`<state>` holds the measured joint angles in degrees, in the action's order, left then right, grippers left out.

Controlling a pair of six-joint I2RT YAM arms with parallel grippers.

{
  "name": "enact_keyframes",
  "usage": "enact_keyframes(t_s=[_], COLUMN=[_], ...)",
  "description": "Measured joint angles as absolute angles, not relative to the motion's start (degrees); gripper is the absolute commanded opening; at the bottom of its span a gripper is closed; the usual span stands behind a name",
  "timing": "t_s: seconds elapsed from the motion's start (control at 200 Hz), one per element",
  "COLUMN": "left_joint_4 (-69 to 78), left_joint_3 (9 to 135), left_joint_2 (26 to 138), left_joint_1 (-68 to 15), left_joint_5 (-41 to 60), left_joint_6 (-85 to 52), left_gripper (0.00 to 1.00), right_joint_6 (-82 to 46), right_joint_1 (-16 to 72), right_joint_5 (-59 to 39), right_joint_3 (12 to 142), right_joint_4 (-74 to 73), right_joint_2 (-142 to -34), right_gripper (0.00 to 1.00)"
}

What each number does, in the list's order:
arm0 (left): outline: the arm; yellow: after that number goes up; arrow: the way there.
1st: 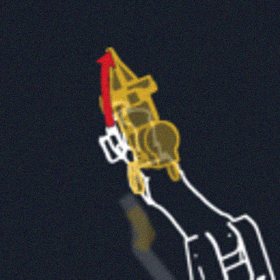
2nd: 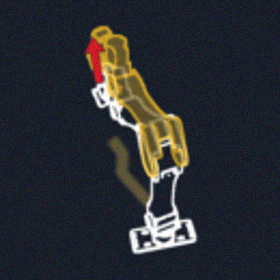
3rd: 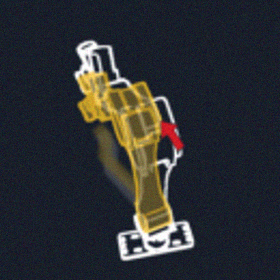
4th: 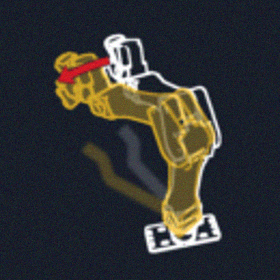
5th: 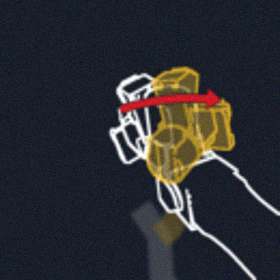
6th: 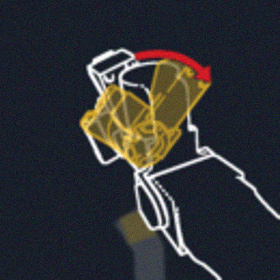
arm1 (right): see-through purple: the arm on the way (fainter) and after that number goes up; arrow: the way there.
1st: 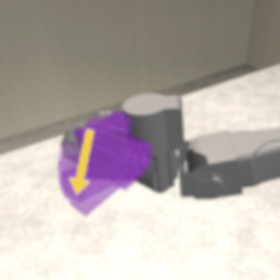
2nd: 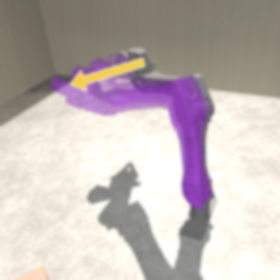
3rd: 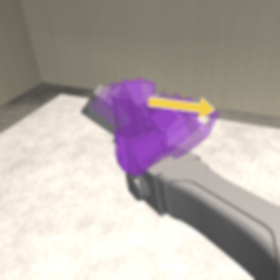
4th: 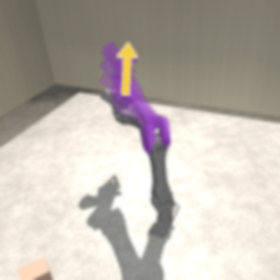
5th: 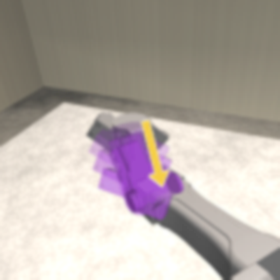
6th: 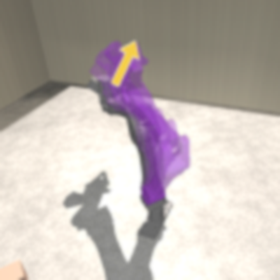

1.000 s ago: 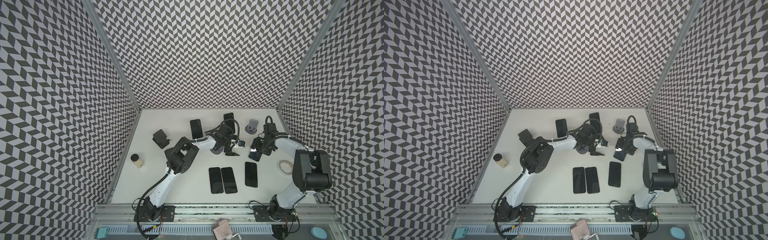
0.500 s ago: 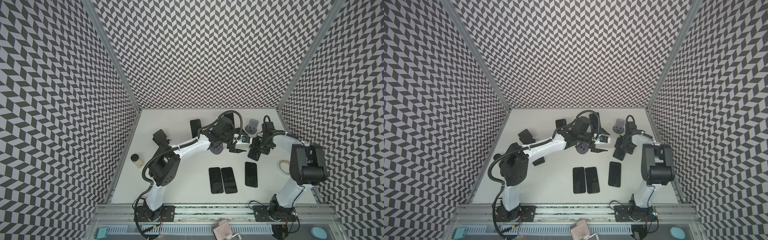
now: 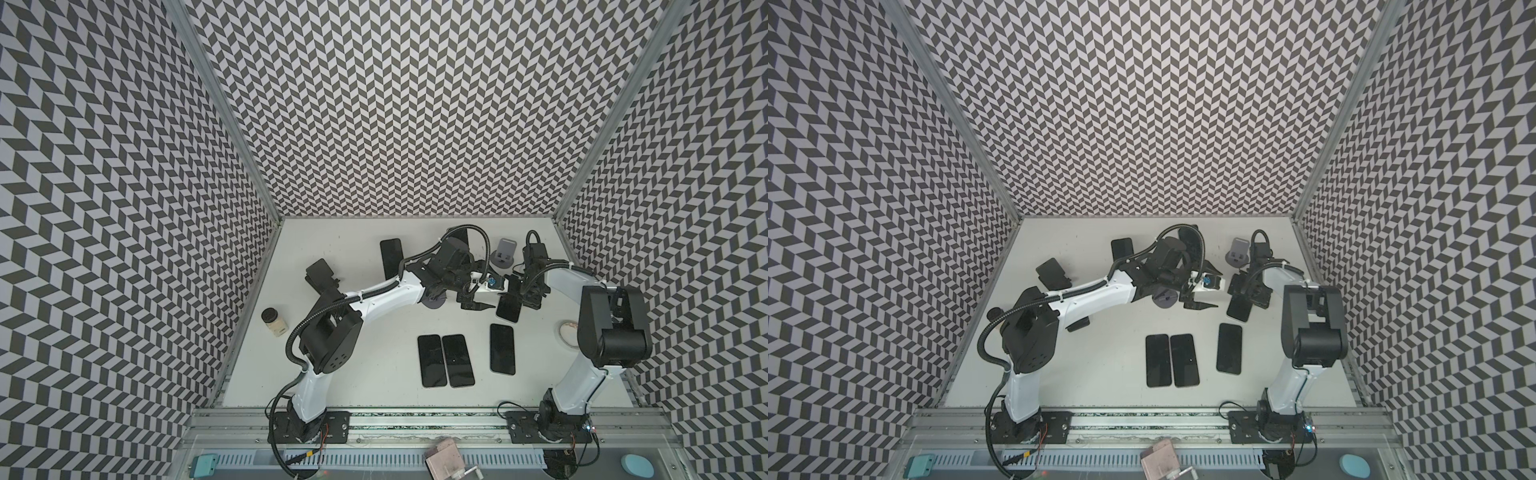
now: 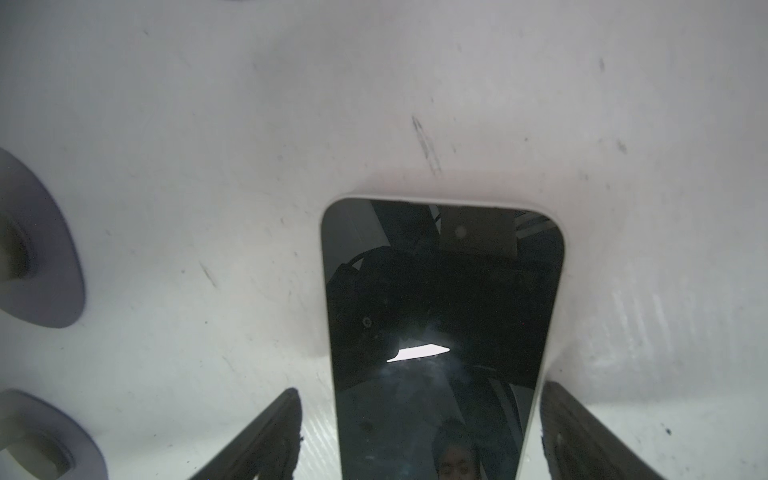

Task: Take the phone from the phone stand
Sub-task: 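Open the left gripper to release the phone while the right gripper hovers above it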

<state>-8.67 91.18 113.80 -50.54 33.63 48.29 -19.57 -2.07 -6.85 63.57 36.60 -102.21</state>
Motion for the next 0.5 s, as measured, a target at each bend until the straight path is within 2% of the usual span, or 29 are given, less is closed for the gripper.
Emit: enact_keyframes(t_s=[0.205, 0.501], left_joint_4=[-8.6, -5.6], left_joint_3=[90.0, 86.8], left_joint_2=[112.4, 101.4], left_joint_1=[-50.5, -48.4], left_joint_5=[32.4, 30.3], left_joint_6=[46.1, 38.6], left_gripper=[0.89, 0.89], right_joint_6=[-20.1, -20.3], right_joint_1=[-2.1, -2.0], right_joint_5=[-6.9, -7.3], right_joint_3=[63.6, 65.6], right_joint_4=[37.3, 41.2], right_joint_2=[-100.9, -90.7], right_gripper=[0.95, 0.93])
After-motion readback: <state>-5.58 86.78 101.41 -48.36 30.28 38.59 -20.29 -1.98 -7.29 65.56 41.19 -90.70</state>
